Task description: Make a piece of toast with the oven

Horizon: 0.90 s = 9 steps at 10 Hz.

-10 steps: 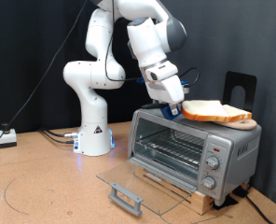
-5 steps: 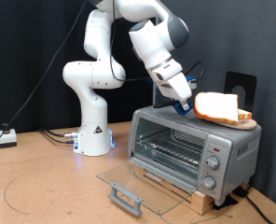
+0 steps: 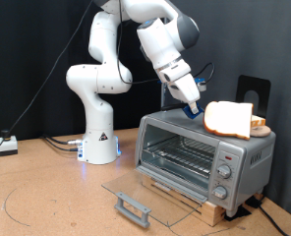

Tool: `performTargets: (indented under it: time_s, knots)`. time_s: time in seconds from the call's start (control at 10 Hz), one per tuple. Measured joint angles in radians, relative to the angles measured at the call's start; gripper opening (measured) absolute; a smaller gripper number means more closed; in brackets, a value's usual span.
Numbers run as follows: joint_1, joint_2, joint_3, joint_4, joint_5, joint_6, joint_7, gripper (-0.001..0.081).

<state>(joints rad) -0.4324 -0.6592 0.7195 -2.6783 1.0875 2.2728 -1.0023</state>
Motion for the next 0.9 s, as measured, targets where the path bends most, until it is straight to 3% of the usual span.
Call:
performTargets:
  time_s: [0.2, 0.7, 0.9]
  knots:
    - [-0.026, -0.003, -0.048, 0.004, -0.090, -0.080, -0.010, 0.0396]
    - [-0.045, -0.058, -0.210, 0.023, -0.377, -0.446, -0.116, 0.0396]
    - [-0.047, -0.107, -0.250, 0.008, -0.407, -0.487, -0.129, 0.0396]
